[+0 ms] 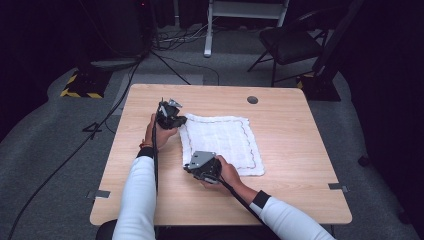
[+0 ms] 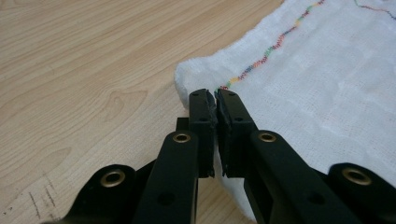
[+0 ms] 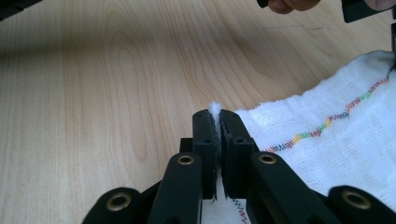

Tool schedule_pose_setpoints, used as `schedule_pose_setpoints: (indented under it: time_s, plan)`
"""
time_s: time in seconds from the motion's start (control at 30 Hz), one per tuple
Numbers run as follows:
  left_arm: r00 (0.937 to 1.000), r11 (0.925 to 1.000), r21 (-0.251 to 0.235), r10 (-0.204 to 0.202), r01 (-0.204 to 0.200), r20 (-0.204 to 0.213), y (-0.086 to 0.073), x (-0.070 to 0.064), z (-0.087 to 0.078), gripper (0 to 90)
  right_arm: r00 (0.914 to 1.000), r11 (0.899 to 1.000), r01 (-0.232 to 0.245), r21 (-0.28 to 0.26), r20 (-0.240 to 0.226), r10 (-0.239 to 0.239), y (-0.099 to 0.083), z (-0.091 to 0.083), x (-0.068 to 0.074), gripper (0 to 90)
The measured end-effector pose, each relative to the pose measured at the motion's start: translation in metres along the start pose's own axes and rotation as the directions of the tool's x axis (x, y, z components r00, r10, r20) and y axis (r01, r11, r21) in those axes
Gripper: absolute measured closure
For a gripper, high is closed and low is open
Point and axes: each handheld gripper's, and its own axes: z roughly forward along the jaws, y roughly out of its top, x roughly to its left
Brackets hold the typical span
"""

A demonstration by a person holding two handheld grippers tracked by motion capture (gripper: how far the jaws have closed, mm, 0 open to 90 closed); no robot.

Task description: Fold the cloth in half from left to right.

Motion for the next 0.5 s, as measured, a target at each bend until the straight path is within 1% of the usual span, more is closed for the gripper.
schedule_pose_setpoints:
  time_s: [0.03, 0.07, 0.17, 0.2, 0.23, 0.37, 0.43, 0.5]
  plan:
    - [0.9999, 0.9999, 0.006, 0.015, -0.015, -0.003, 0.001, 0.0, -0.001, 85.1, 1.0, 1.0, 0.002, -0.001, 0.001, -0.002, 0.001, 0.0, 0.0, 86.5]
    - [0.9997, 0.9998, 0.001, 0.022, -0.022, -0.004, 0.001, -0.001, -0.002, 85.1, 1.0, 1.0, 0.003, -0.002, 0.005, -0.003, 0.002, -0.001, 0.001, 86.6]
    - [0.9999, 0.9997, -0.016, 0.017, -0.017, 0.003, 0.004, -0.001, -0.006, 85.2, 0.9999, 1.0, 0.006, -0.01, 0.013, -0.006, 0.006, -0.002, 0.001, 86.5]
    - [0.9999, 0.9997, -0.02, 0.014, -0.014, 0.001, 0.004, -0.002, -0.008, 85.2, 0.9998, 1.0, 0.008, -0.011, 0.015, -0.008, 0.007, -0.003, 0.001, 86.6]
    - [0.9997, 0.9996, -0.018, 0.021, -0.021, -0.007, 0.005, -0.002, -0.009, 85.2, 0.9998, 1.0, 0.011, -0.012, 0.016, -0.011, 0.009, -0.004, 0.001, 86.6]
    - [0.9998, 0.9994, -0.031, 0.018, -0.018, -0.011, 0.008, -0.002, -0.015, 85.2, 0.9997, 1.0, 0.012, -0.019, 0.021, -0.012, 0.013, -0.007, 0.0, 86.6]
    - [0.9995, 0.9992, -0.029, 0.027, -0.027, -0.015, 0.01, -0.002, -0.018, 85.2, 0.9996, 1.0, 0.016, -0.023, 0.023, -0.015, 0.015, -0.007, 0.0, 86.6]
    - [0.9997, 0.9991, -0.037, 0.022, -0.023, -0.013, 0.012, -0.002, -0.021, 85.2, 0.9995, 1.0, 0.019, -0.025, 0.025, -0.018, 0.016, -0.008, 0.0, 86.6]
